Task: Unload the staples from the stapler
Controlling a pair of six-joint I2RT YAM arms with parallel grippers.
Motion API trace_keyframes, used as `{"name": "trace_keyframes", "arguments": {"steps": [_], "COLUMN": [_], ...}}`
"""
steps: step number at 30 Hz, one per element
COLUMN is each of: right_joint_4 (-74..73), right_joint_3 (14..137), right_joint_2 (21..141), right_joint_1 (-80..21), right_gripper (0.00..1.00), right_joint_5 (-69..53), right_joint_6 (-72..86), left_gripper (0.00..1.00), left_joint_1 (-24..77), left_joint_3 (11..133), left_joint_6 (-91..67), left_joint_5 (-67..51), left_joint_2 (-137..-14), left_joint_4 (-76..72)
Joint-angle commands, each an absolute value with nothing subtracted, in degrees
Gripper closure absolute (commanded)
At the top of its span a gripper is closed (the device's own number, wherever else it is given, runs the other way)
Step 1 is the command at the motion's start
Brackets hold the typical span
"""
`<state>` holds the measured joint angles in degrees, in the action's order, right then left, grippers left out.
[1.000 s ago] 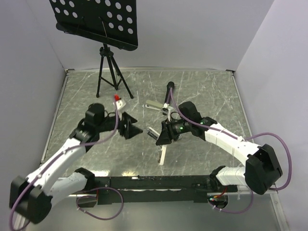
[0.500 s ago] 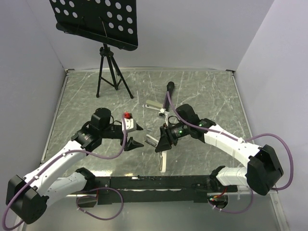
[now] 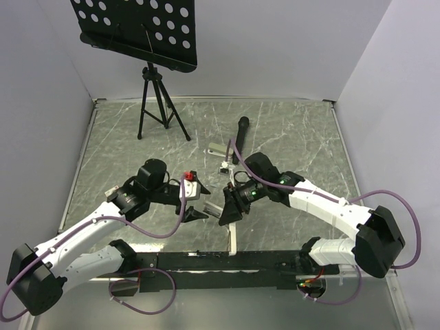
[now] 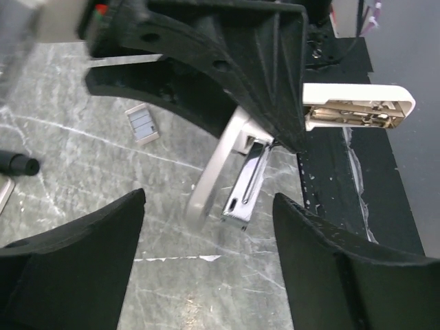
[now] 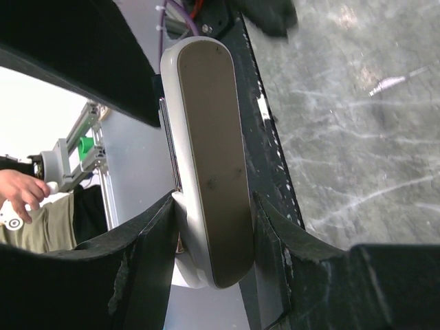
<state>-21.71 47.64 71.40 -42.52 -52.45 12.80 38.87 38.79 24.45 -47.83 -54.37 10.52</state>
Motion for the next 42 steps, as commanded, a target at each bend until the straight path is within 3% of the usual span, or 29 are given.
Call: {"name": "trace_keyframes", "arguments": {"steps": [1, 4, 8, 10, 11, 14, 16, 17, 18, 20, 21, 24, 32, 40, 42], "right_joint_4": [-19.34, -16.97, -16.87, -17.31, -17.31, -16.88, -17.66, -18.19, -18.89, -21.79, -22.58, -24.69, -23.65, -23.82, -23.73], "right_joint_3": [51.24, 50.54, 50.36, 50.36, 50.27, 50.36, 50.89, 51.58, 52.11, 53.96, 54.49, 55.02, 49.49, 48.78, 48.52], "right_joint_2": [70.05, 68.65, 67.94, 67.85, 67.68, 66.36, 64.78, 64.17, 62.68, 60.05, 58.99, 53.72, 45.10, 45.17, 45.26], "right_joint_1": [-43.51, -43.59, -43.68, -43.68, -43.59, -43.59, -43.51, -43.59, -43.59, -43.51, -43.59, -43.59, -43.51, -43.59, -43.59], "right_gripper": [1.00, 1.00, 0.98, 0.90, 0.87, 0.79, 0.62, 0.56, 0.41, 0.29, 0.17, 0.08, 0.09, 0.25, 0.38], "right_joint_5": [-54.22, -54.93, -53.71, -52.74, -52.21, -50.10, -47.82, -46.33, -43.53, -39.66, -35.46, -25.37, -12.58, -9.23, -7.83], "right_joint_6": [14.58, 15.99, 16.52, 16.61, 16.70, 17.84, 18.63, 18.89, 19.07, 18.99, 18.90, 18.89, 21.97, 23.99, 24.96], "left_gripper": [0.24, 0.24, 0.38, 0.59, 0.76, 0.93, 0.99, 0.99, 0.99, 0.99, 0.99, 0.99, 0.99, 0.99, 0.99], "left_joint_1": [39.90, 41.65, 43.42, 43.33, 43.42, 43.33, 43.42, 43.33, 43.33, 43.33, 43.33, 43.33, 43.24, 43.07, 42.98], "left_joint_3": [38.67, 38.23, 38.58, 38.50, 38.24, 38.67, 39.81, 40.25, 40.95, 41.31, 41.92, 43.93, 41.94, 36.83, 36.12], "left_joint_6": [27.59, 27.42, 25.86, 22.87, 17.72, 10.66, 6.70, 5.55, 4.23, -2.17, -4.46, -13.07, -30.31, -34.89, -35.42], "left_joint_5": [-51.50, -50.72, -48.08, -45.89, -44.49, -40.44, -39.47, -39.11, -38.42, -36.57, -34.56, -27.26, -17.23, -16.08, -18.62], "left_joint_2": [-54.58, -54.32, -53.44, -53.17, -53.17, -53.35, -53.87, -54.05, -54.31, -54.49, -54.58, -54.84, -50.28, -43.07, -42.72], "left_joint_4": [8.52, 9.66, 9.41, 5.73, 3.54, 0.44, 0.70, 1.05, 1.40, 1.67, 2.02, 4.48, 3.27, -0.95, -2.36]}}
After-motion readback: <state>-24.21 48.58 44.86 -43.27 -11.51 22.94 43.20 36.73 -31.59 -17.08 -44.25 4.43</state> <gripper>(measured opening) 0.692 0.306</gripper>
